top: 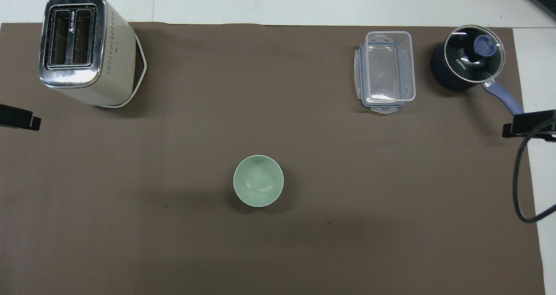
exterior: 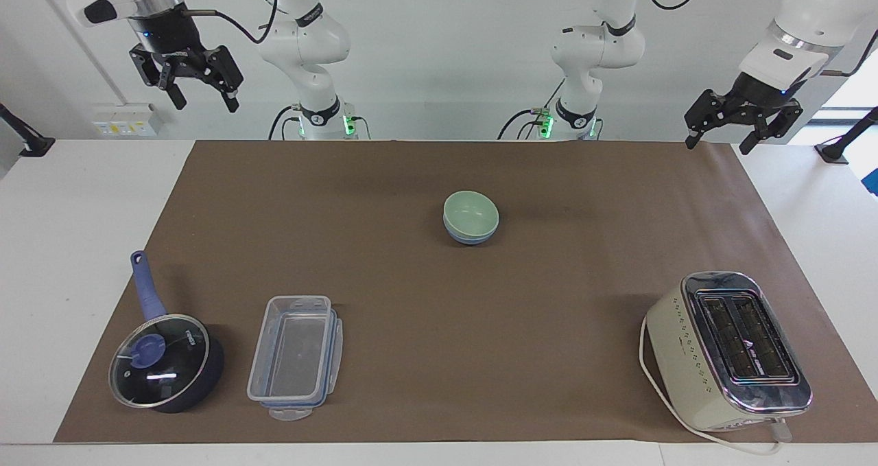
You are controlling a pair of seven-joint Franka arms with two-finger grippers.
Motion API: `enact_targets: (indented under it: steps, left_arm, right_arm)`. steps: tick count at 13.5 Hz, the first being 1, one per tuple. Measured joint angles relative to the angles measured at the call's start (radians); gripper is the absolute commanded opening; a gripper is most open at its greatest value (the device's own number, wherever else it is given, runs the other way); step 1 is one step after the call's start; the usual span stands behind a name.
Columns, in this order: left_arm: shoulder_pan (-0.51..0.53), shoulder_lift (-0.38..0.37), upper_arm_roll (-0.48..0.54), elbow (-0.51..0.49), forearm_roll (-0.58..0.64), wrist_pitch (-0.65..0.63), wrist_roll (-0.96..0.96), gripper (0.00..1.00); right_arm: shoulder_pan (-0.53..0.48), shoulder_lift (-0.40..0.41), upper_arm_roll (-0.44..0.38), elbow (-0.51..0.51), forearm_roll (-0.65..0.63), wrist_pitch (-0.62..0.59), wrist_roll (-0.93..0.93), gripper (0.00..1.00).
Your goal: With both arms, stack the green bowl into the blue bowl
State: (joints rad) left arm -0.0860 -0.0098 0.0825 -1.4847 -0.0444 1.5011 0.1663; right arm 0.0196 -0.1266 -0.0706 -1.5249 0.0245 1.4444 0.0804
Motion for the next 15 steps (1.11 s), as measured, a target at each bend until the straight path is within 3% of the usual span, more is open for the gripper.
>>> enact_targets:
  steps: [15]
  left_arm:
    - [0.000, -0.001, 0.000, 0.000, 0.000, -0.001, 0.000, 1.00]
  right_arm:
    - [0.006, 0.009, 0.003, -0.035, -0.044, 0.006, -0.012, 1.00]
